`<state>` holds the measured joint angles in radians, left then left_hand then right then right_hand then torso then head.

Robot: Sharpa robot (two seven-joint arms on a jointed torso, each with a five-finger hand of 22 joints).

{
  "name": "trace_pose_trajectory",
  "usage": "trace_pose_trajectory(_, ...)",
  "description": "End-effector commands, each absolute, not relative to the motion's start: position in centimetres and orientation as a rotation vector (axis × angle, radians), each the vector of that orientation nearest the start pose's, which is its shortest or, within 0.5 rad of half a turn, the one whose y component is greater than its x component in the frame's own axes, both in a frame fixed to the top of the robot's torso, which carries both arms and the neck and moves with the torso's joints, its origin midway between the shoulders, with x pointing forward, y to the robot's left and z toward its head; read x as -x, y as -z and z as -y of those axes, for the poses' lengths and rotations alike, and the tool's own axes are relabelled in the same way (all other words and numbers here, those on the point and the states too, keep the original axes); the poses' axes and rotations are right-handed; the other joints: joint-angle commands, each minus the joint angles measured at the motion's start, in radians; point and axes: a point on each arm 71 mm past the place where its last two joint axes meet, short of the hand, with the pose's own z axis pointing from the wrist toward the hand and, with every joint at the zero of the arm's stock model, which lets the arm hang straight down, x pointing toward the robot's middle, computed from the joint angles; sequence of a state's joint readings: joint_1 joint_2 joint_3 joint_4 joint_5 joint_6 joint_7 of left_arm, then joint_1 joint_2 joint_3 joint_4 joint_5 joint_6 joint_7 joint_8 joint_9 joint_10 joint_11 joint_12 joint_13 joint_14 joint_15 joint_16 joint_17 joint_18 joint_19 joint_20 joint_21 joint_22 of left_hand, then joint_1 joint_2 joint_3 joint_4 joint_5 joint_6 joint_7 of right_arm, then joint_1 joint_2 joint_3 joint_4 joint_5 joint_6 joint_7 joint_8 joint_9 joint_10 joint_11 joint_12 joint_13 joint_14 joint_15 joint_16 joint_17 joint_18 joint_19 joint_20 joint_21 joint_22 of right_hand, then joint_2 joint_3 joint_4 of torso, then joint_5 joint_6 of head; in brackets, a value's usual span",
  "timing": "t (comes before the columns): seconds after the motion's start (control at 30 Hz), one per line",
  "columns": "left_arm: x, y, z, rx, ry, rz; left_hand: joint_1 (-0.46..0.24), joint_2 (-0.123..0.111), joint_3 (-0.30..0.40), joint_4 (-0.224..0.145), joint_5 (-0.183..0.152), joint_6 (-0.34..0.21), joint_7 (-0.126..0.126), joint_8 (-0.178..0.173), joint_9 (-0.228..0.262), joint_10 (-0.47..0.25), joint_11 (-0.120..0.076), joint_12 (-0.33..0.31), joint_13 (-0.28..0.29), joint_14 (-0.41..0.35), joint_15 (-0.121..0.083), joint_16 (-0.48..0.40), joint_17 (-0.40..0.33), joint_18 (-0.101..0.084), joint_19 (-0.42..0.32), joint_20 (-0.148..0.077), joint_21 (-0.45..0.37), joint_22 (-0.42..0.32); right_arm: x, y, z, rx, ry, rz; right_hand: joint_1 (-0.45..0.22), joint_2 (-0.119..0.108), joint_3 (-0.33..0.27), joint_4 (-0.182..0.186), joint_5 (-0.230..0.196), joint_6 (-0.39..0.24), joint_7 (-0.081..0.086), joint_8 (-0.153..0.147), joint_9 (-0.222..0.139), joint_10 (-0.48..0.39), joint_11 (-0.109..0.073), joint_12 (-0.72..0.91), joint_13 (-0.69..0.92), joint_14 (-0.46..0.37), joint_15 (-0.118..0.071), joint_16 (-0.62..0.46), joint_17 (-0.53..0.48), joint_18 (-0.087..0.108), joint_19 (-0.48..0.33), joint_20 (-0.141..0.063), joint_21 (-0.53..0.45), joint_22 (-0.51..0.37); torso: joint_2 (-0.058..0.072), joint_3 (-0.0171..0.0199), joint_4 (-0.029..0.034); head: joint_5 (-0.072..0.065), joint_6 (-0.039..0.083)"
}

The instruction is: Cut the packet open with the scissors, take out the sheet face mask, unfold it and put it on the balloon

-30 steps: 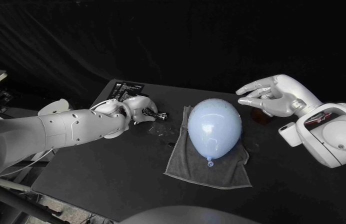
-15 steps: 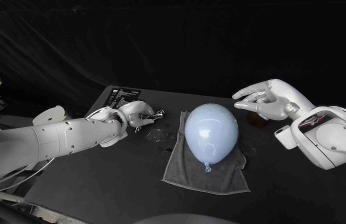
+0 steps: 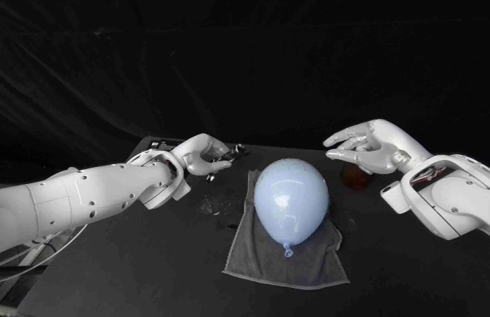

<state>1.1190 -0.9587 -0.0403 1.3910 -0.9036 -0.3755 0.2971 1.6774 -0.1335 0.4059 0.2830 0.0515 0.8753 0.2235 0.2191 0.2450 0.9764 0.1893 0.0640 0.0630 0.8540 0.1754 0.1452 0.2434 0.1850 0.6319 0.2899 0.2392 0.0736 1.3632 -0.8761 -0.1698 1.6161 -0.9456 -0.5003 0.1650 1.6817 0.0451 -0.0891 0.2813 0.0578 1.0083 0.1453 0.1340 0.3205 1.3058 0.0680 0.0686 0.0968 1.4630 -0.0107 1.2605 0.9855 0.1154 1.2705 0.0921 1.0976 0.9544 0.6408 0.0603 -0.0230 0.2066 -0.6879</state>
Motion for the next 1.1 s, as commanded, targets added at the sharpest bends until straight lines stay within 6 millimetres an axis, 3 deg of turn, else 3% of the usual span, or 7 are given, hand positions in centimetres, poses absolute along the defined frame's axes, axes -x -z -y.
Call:
trace_pose_trajectory(0.03, -48.3, 20.8, -28.5, 0.451, 1.133, -1.578, -0.003, -0.009, 0.013, -0.001, -0.003, 0.002, 0.010, -0.004, -0.002, -0.004, 0.007, -0.004, -0.001, -0.004, 0.000, -0.008, -0.003, -0.013, -0.006, 0.001, -0.004, -0.002, -48.0, 12.8, 19.0, -0.104, -1.045, -1.461, 0.012, -0.002, 0.007, -0.002, 0.004, 0.003, 0.002, 0.000, 0.001, 0.005, -0.003, -0.003, 0.002, 0.008, -0.003, 0.006, 0.001, 0.009, -0.006, 0.000, 0.004, 0.002, -0.001, 0.0007, -0.0016, -0.021, 0.025)
trace_pose_trajectory(0.2, -48.3, 20.1, -27.0, 0.572, 1.307, -1.561, -0.004, -0.010, 0.027, -0.003, -0.004, -0.001, 0.013, -0.006, -0.003, -0.011, 0.010, -0.004, -0.001, -0.007, 0.002, -0.013, -0.006, -0.019, 0.006, 0.003, -0.001, -0.002, -48.7, 12.0, 18.9, -0.097, -1.034, -1.443, 0.017, -0.001, 0.011, -0.002, 0.004, 0.001, 0.002, -0.001, 0.000, 0.006, -0.003, -0.003, 0.002, 0.008, -0.003, 0.008, 0.003, 0.008, -0.005, 0.000, 0.008, 0.008, -0.001, -0.0002, -0.0021, -0.048, 0.049)
trace_pose_trajectory(0.33, -48.3, 19.9, -26.0, 0.653, 1.455, -1.551, -0.006, -0.012, 0.035, -0.006, -0.004, -0.006, 0.015, -0.010, -0.005, -0.018, 0.012, -0.004, -0.002, -0.010, 0.005, -0.018, -0.009, -0.023, 0.025, 0.002, 0.005, -0.001, -49.3, 11.2, 18.5, -0.083, -1.022, -1.437, 0.023, -0.003, 0.015, -0.002, 0.005, -0.003, 0.003, -0.005, -0.002, 0.012, -0.003, -0.001, 0.004, 0.011, -0.003, 0.017, 0.016, 0.006, -0.002, 0.000, 0.017, 0.018, 0.001, -0.0002, -0.0005, -0.071, 0.092)
trace_pose_trajectory(0.5, -48.4, 19.7, -25.0, 0.685, 1.560, -1.543, -0.008, -0.014, 0.039, -0.010, -0.004, -0.008, 0.013, -0.011, -0.005, -0.020, 0.012, -0.003, -0.001, -0.009, 0.005, -0.019, -0.010, -0.023, 0.049, 0.002, 0.014, 0.002, -50.1, 10.4, 17.6, -0.073, -0.998, -1.449, 0.027, -0.013, 0.025, 0.002, 0.031, -0.002, -0.001, -0.008, -0.004, 0.051, -0.011, 0.015, 0.022, 0.018, -0.009, 0.040, 0.048, 0.002, 0.007, -0.004, 0.041, 0.048, 0.002, 0.0003, 0.0009, -0.089, 0.117)
trace_pose_trajectory(0.67, -48.5, 19.5, -24.1, 0.693, 1.624, -1.529, -0.024, -0.033, 0.028, -0.013, -0.004, -0.010, 0.009, -0.011, -0.005, -0.019, 0.011, -0.002, 0.000, -0.005, 0.004, -0.021, -0.012, -0.024, 0.059, 0.001, 0.015, 0.001, -50.9, 10.0, 16.4, -0.058, -0.981, -1.499, -0.014, -0.031, 0.012, 0.007, 0.028, 0.002, -0.010, -0.012, -0.006, 0.123, -0.025, 0.060, 0.068, 0.023, -0.018, 0.064, 0.081, 0.000, 0.010, -0.011, 0.057, 0.068, 0.001, 0.0003, 0.0014, -0.106, 0.124)
trace_pose_trajectory(0.83, -48.6, 19.3, -23.3, 0.691, 1.657, -1.513, -0.027, -0.036, 0.027, -0.015, -0.004, -0.008, 0.007, -0.009, -0.004, -0.016, 0.010, -0.001, 0.000, -0.002, 0.003, -0.021, -0.012, -0.024, 0.063, 0.001, 0.016, 0.001, -51.2, 9.9, 15.0, -0.041, -0.984, -1.545, -0.065, -0.046, -0.004, 0.005, 0.026, 0.002, -0.019, -0.019, -0.009, 0.157, -0.035, 0.151, 0.181, 0.029, -0.028, 0.089, 0.115, -0.005, 0.020, -0.021, 0.083, 0.102, 0.002, 0.0010, 0.0006, -0.118, 0.128)
trace_pose_trajectory(1.1, -48.9, 18.9, -22.6, 0.678, 1.676, -1.498, -0.027, -0.036, 0.027, -0.016, -0.003, -0.007, 0.007, -0.009, -0.004, -0.014, 0.009, -0.001, 0.000, 0.000, 0.002, -0.020, -0.012, -0.023, 0.065, 0.001, 0.016, 0.000, -51.5, 10.0, 12.8, -0.079, -1.014, -1.588, -0.171, -0.032, -0.054, 0.003, 0.007, -0.011, -0.018, -0.024, -0.005, 0.041, -0.030, 0.345, 0.457, 0.027, -0.023, 0.103, 0.121, -0.003, 0.007, -0.016, 0.079, 0.109, 0.001, 0.0014, 0.0025, -0.134, 0.131)
